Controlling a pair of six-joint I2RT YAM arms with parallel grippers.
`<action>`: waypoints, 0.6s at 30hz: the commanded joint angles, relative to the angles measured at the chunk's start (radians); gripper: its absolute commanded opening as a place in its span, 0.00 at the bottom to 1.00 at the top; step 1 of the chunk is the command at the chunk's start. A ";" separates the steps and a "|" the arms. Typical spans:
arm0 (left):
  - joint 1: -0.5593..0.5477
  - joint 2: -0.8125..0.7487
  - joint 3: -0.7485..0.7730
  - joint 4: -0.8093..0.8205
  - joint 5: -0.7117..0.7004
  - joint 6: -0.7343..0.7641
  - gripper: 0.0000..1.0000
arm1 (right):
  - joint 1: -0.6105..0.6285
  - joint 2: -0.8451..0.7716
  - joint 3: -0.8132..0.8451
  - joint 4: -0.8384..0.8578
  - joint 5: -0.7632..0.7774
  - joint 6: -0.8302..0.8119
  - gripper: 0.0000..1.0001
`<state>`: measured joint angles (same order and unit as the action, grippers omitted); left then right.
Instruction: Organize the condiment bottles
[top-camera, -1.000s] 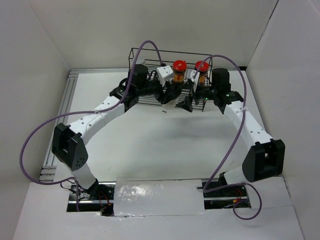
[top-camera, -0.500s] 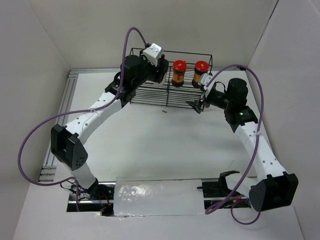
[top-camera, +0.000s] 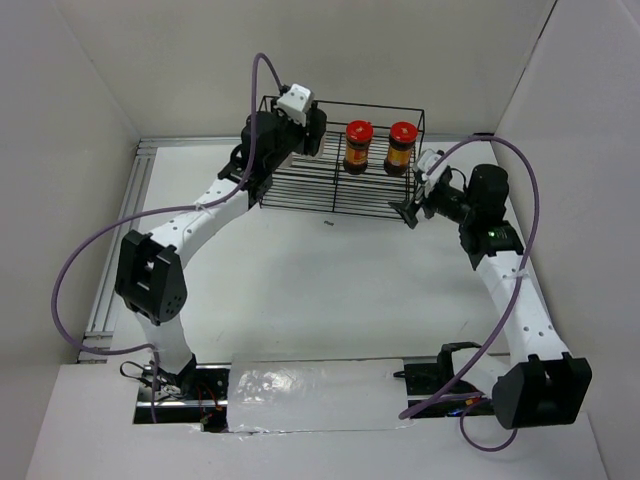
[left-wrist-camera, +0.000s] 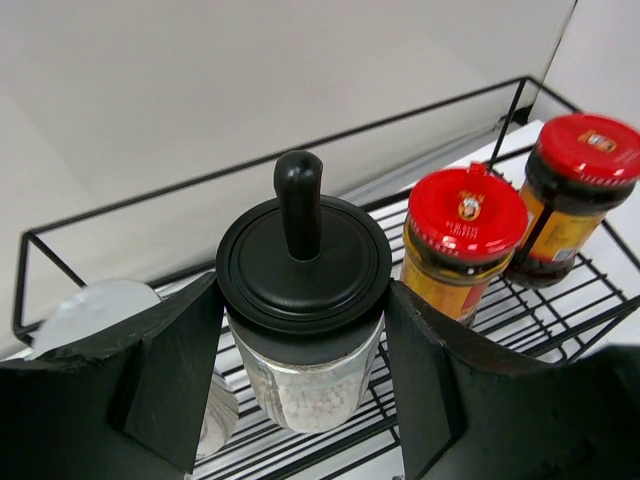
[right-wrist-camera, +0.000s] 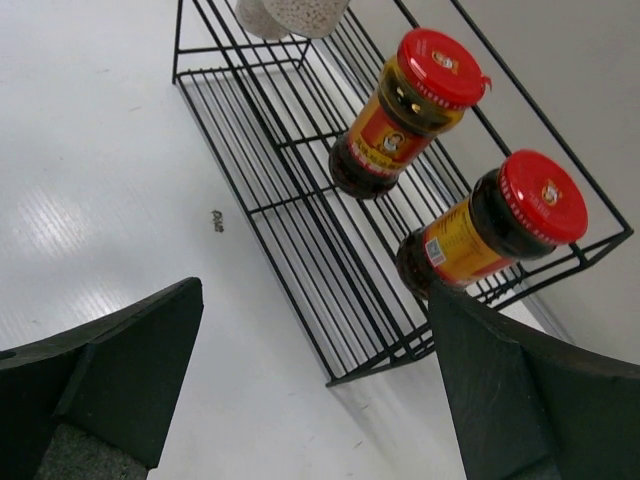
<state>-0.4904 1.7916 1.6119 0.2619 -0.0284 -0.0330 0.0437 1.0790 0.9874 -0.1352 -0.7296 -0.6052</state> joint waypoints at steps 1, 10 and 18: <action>0.009 0.002 -0.012 0.194 0.021 -0.015 0.00 | -0.027 -0.036 -0.038 0.020 -0.022 -0.010 1.00; 0.009 0.041 -0.084 0.306 0.079 0.004 0.00 | -0.096 -0.037 -0.055 -0.006 -0.070 -0.015 1.00; 0.009 0.068 -0.150 0.422 0.073 0.068 0.00 | -0.123 -0.007 -0.027 -0.041 -0.108 -0.041 1.00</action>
<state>-0.4839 1.8565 1.4460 0.4736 0.0319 -0.0044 -0.0685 1.0649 0.9283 -0.1520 -0.8028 -0.6262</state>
